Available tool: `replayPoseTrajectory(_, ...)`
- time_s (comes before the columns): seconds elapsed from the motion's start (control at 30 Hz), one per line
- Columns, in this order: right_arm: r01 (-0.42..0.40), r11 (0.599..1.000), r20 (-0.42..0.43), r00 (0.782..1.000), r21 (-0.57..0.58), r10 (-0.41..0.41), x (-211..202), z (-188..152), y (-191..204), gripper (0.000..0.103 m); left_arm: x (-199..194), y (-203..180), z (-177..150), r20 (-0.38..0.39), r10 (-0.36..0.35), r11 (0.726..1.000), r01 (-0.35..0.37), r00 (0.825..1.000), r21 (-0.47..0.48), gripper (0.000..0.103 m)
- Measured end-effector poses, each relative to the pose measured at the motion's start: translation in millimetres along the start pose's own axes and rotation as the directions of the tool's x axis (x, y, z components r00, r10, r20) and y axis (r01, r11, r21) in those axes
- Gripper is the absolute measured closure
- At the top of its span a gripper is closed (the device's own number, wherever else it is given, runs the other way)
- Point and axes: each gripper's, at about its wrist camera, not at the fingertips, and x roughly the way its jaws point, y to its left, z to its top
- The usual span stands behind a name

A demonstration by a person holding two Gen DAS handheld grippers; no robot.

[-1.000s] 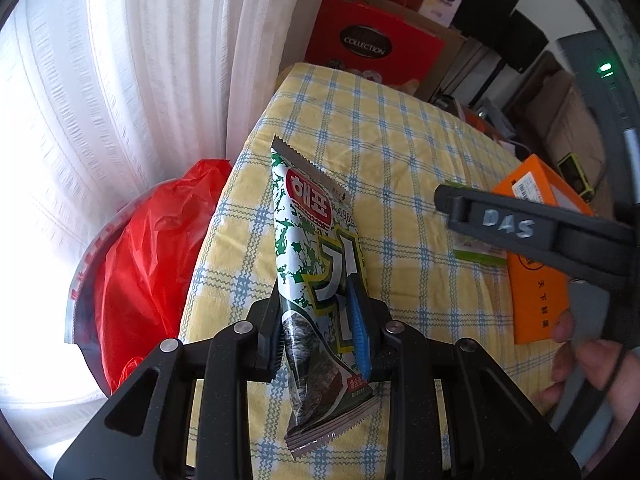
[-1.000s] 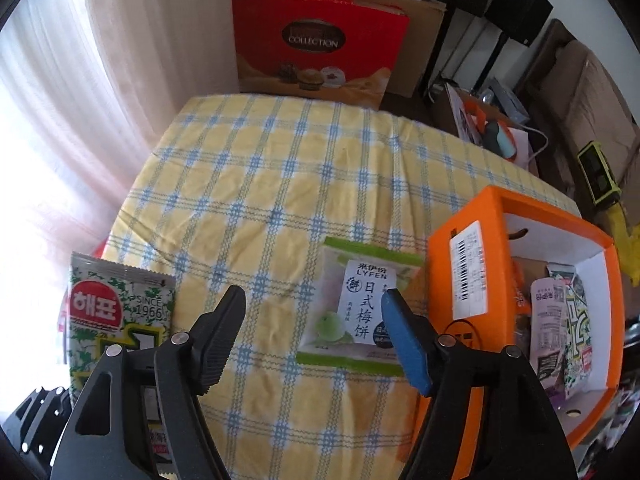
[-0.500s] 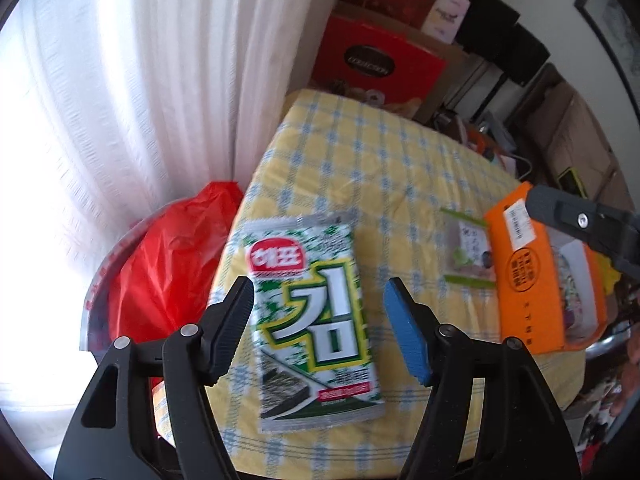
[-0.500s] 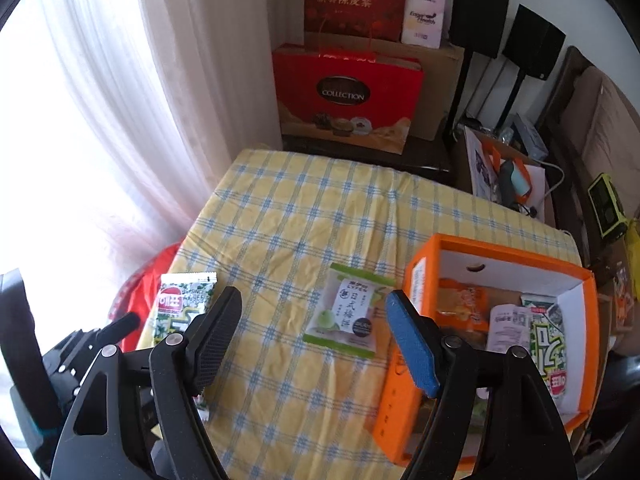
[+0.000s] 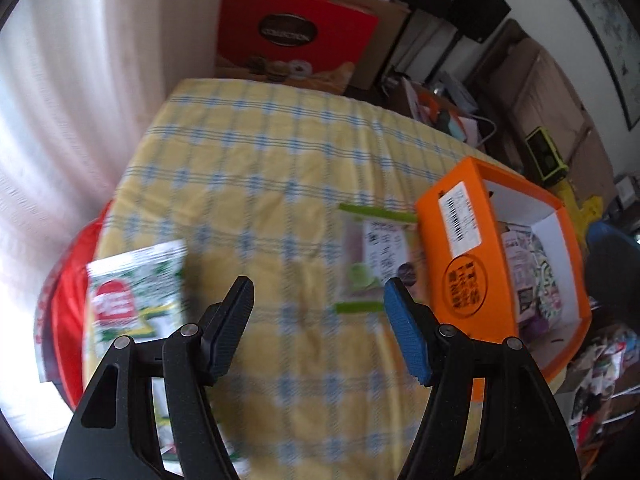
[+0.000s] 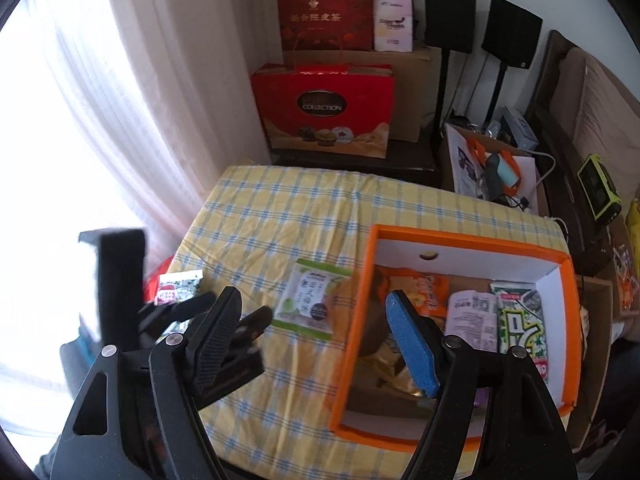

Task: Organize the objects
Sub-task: 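Grasp the green-trimmed LYFEN mochi packet with the left gripper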

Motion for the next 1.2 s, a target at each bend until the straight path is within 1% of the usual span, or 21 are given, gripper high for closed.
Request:
replayPoseTrajectory(0.23, -0.007, 0.999, 0.008, 1.0, 0.034, 0.007, -7, -6, -29, 0.027, 27, -19, 12, -0.029, -0.039, 0.999, 0.039, 0.999, -0.005, 0.039)
replayPoseTrajectory(0.4, -0.008, 0.999, 0.006, 1.0, 0.049, 0.007, -8, -9, -43, 0.027, 44, -28, 14, -0.054, -0.029, 1.0, 0.03, 0.998, 0.009, 0.041)
replayPoseTrajectory(0.67, -0.019, 0.998, -0.007, 1.0, 0.066, 0.02, -1, -17, -52, 0.027, 47, -32, 17, -0.025, -0.01, 1.0, 0.01, 1.0, 0.021, 0.042)
replayPoseTrajectory(0.7, -0.023, 0.997, -0.009, 1.0, 0.068, 0.023, 1, -17, -53, 0.027, 48, -33, 17, -0.02, 0.014, 0.999, -0.013, 1.0, 0.032, 0.042)
replayPoseTrajectory(0.73, -0.025, 0.997, -0.012, 1.0, 0.07, 0.026, 2, -18, -53, 0.027, 49, -34, 17, -0.015, 0.026, 0.999, -0.026, 1.0, 0.04, 0.043)
replayPoseTrajectory(0.8, -0.032, 0.997, -0.016, 0.999, 0.074, 0.033, 3, -20, -54, 0.027, 49, -37, 16, -0.007, 0.049, 0.997, -0.048, 0.999, 0.059, 0.056)
replayPoseTrajectory(0.83, -0.034, 0.996, -0.018, 0.999, 0.077, 0.035, 3, -20, -54, 0.027, 49, -37, 16, -0.008, 0.053, 0.996, -0.052, 0.999, 0.067, 0.057)
replayPoseTrajectory(0.97, -0.028, 0.997, -0.022, 0.999, 0.071, 0.03, 4, -21, -52, 0.027, 45, -36, 13, -0.011, 0.049, 0.996, -0.048, 0.999, 0.073, 0.066)
replayPoseTrajectory(1.13, -0.032, 0.998, -0.022, 0.999, 0.059, 0.034, 3, -20, -45, 0.027, 36, -28, 9, -0.01, 0.061, 0.996, -0.06, 0.998, 0.072, 0.069)
replayPoseTrajectory(1.2, -0.04, 0.998, -0.021, 0.999, 0.057, 0.041, 3, -20, -42, 0.027, 29, -23, 8, 0.001, 0.059, 0.996, -0.059, 0.998, 0.062, 0.071)
